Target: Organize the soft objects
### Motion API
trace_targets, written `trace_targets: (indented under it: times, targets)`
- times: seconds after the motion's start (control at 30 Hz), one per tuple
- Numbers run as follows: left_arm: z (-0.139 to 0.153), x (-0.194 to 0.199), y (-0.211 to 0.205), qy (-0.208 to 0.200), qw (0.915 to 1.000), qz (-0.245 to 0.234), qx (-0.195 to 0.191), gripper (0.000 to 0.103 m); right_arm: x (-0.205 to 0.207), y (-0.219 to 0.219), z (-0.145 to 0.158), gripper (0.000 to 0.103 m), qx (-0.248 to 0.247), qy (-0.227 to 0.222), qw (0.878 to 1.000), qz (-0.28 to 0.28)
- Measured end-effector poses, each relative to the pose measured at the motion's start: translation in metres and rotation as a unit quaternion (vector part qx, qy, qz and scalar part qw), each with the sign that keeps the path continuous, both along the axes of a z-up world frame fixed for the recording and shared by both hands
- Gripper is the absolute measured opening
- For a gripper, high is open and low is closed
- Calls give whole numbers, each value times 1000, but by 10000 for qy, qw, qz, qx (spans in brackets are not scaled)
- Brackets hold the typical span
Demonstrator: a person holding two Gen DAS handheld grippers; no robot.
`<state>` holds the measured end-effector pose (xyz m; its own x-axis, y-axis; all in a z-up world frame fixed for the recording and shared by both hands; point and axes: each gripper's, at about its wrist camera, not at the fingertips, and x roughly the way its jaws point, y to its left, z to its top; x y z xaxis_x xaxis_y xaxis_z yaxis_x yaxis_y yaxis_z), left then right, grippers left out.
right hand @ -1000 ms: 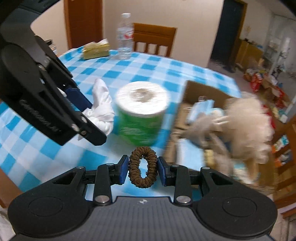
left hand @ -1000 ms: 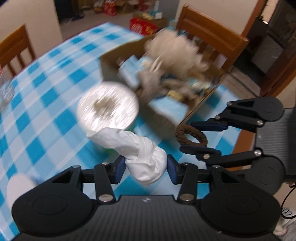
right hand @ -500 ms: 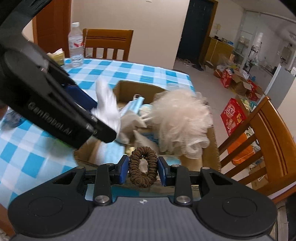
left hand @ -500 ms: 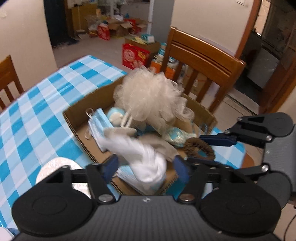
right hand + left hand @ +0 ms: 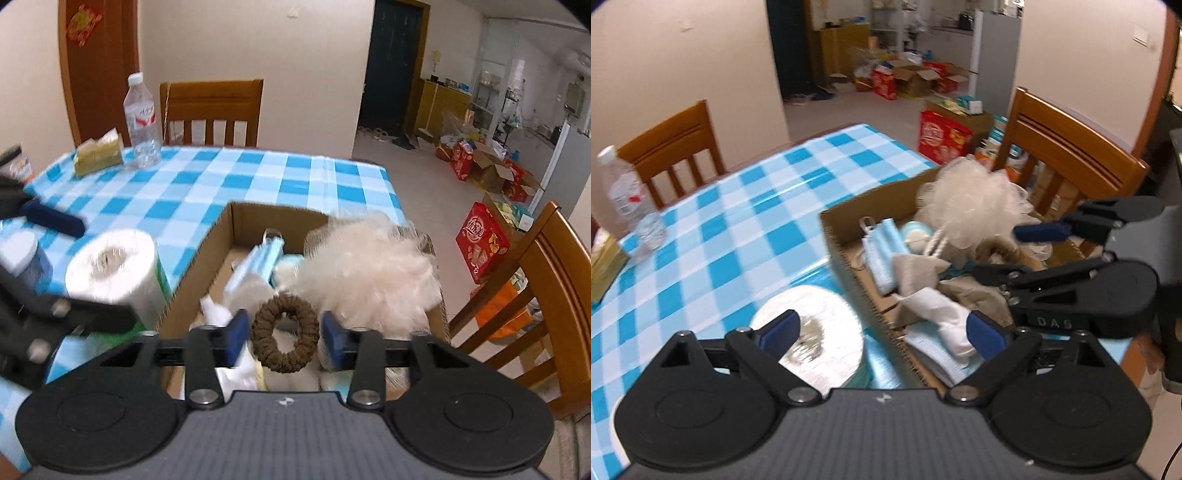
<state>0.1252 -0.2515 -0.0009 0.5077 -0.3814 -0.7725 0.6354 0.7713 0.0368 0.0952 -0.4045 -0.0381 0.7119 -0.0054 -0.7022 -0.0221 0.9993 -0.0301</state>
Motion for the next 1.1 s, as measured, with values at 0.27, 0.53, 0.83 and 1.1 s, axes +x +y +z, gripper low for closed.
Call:
trace_targets:
  times: [0.27, 0.53, 0.83, 1.1]
  targets:
    - [4, -15, 31, -56, 9998, 136, -94, 99, -15, 18, 20, 103, 413, -26, 9970, -657]
    - [14, -37, 57, -18, 9996, 288, 20, 99, -57, 45, 32, 103, 460, 830, 9802, -1741]
    - [29, -54, 78, 56, 9995, 308, 20, 100, -96, 80, 47, 103, 458, 1150, 9620, -2432]
    - [37, -62, 92, -3, 9994, 337, 5, 100, -109, 96, 55, 103, 470, 1131, 9602, -2510]
